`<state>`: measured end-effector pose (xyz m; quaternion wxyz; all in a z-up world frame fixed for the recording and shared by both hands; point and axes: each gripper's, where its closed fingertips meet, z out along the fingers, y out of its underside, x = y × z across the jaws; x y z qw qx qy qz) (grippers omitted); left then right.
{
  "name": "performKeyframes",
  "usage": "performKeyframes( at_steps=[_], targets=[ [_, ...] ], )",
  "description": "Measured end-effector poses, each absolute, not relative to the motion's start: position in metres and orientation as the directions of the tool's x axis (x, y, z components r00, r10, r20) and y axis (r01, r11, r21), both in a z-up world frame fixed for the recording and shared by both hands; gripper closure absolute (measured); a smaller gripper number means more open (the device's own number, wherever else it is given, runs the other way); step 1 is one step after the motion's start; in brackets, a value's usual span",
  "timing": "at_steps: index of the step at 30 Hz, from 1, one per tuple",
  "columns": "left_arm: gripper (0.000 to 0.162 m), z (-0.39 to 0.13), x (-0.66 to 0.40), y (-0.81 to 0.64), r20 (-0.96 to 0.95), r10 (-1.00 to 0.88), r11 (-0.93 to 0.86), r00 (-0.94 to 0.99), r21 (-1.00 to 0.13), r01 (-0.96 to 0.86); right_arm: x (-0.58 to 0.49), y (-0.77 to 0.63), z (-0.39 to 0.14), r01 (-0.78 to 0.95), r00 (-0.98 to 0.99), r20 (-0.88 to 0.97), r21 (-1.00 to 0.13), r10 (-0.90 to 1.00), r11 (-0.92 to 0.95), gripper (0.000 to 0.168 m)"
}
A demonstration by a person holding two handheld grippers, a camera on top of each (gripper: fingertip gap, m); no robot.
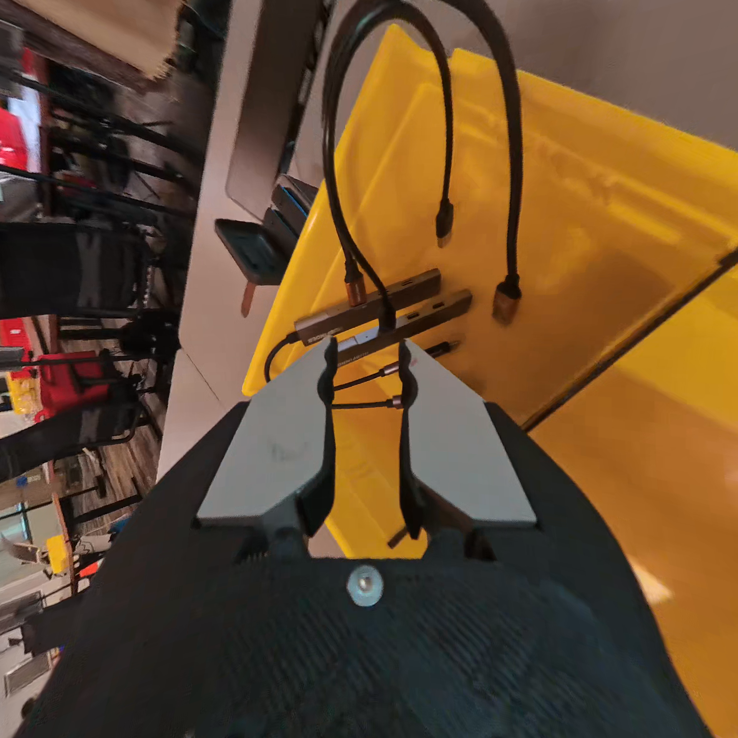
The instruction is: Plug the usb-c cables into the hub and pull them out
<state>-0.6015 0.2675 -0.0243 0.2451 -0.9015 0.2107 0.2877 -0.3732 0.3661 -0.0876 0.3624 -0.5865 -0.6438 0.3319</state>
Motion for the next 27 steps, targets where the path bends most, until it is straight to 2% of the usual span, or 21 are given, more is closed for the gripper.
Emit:
performKeyframes(
  at_steps=[4, 11, 15, 17, 19, 23, 25, 27],
  targets=[
    [0.148, -0.030, -0.594, 0.280, -0.549, -0.391, -0.737, 0.739, -0.295, -0.609, -0.373, 0.365, -0.088, 0.515, -0.057, 0.077, -0.852, 0.995, 0.095, 0.115],
    [0.153, -0.040, -0.611, 0.278, -0.438, -0.462, -0.776, 0.771, -0.222, -0.591, -0.373, 0.359, -0.089, 0.521, -0.080, 0.047, -0.850, 0.996, 0.082, 0.115],
    [0.142, -0.044, -0.614, 0.275, -0.376, -0.467, -0.790, 0.801, -0.229, -0.568, -0.373, 0.353, -0.090, 0.523, -0.101, 0.049, -0.847, 0.994, 0.095, 0.116],
    [0.132, -0.050, -0.620, 0.271, -0.368, -0.478, -0.800, 0.798, -0.192, -0.568, -0.373, 0.350, -0.090, 0.523, -0.110, 0.048, -0.847, 0.993, 0.099, 0.116],
    [0.130, -0.058, -0.630, 0.269, -0.399, -0.494, -0.802, 0.772, -0.134, -0.582, -0.373, 0.348, -0.090, 0.524, -0.117, 0.044, -0.846, 0.992, 0.099, 0.117],
    [0.140, -0.067, -0.637, 0.275, -0.464, -0.553, -0.764, 0.692, -0.049, -0.644, -0.373, 0.346, -0.091, 0.524, -0.123, 0.047, -0.845, 0.991, 0.105, 0.118],
    [0.150, -0.062, -0.639, 0.274, -0.498, -0.575, -0.748, 0.649, 0.001, -0.663, -0.373, 0.347, -0.091, 0.525, -0.121, 0.042, -0.845, 0.992, 0.100, 0.118],
    [0.153, -0.053, -0.633, 0.268, -0.529, -0.607, -0.719, 0.593, 0.048, -0.693, -0.372, 0.348, -0.091, 0.524, -0.117, 0.038, -0.846, 0.992, 0.094, 0.119]
  ],
)
